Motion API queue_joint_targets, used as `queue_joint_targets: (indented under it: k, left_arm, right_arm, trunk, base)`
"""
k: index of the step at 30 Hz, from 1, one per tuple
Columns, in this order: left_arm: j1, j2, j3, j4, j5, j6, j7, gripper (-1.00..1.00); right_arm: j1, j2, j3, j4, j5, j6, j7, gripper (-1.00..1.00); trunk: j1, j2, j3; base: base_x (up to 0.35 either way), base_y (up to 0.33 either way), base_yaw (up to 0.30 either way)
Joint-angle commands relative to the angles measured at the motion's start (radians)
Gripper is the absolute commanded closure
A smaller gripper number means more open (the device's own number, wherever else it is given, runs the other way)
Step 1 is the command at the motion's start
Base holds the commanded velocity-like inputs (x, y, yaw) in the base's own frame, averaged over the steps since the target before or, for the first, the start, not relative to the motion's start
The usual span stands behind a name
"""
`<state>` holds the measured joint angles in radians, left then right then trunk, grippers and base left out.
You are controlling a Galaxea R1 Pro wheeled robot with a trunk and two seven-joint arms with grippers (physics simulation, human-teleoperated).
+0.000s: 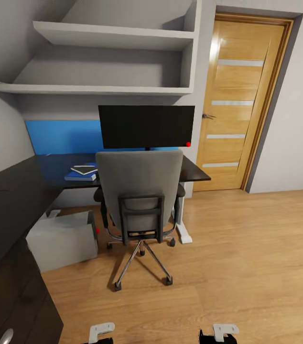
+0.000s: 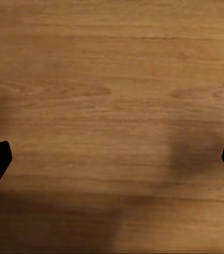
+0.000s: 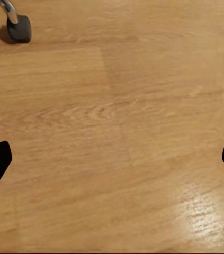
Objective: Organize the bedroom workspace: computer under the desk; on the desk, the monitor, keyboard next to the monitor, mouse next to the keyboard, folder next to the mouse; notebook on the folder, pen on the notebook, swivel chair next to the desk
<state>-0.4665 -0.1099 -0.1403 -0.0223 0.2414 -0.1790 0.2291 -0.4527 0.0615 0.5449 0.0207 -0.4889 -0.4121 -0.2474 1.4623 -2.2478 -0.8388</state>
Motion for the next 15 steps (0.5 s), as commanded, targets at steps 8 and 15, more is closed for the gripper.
queue_joint_targets:
  k: [8, 15]
  left_arm:
    - [0.003, 0.023, -0.009, 0.001, 0.010, -0.008, 0.003, -1.00]
    - [0.004, 0.019, -0.010, 0.001, 0.010, -0.007, 0.001, -1.00]
  right_arm:
    - [0.018, -0.019, 0.012, 0.004, -0.005, -0.001, 0.001, -1.00]
    - [0.019, -0.020, 0.011, 0.003, -0.005, -0.001, 0.002, -1.00]
  trunk:
    - [-0.031, 0.056, 0.024]
    - [-0.058, 0.105, 0.046]
  base:
    - [0.000, 0.000, 0.000]
    - [0.000, 0.000, 0.000]
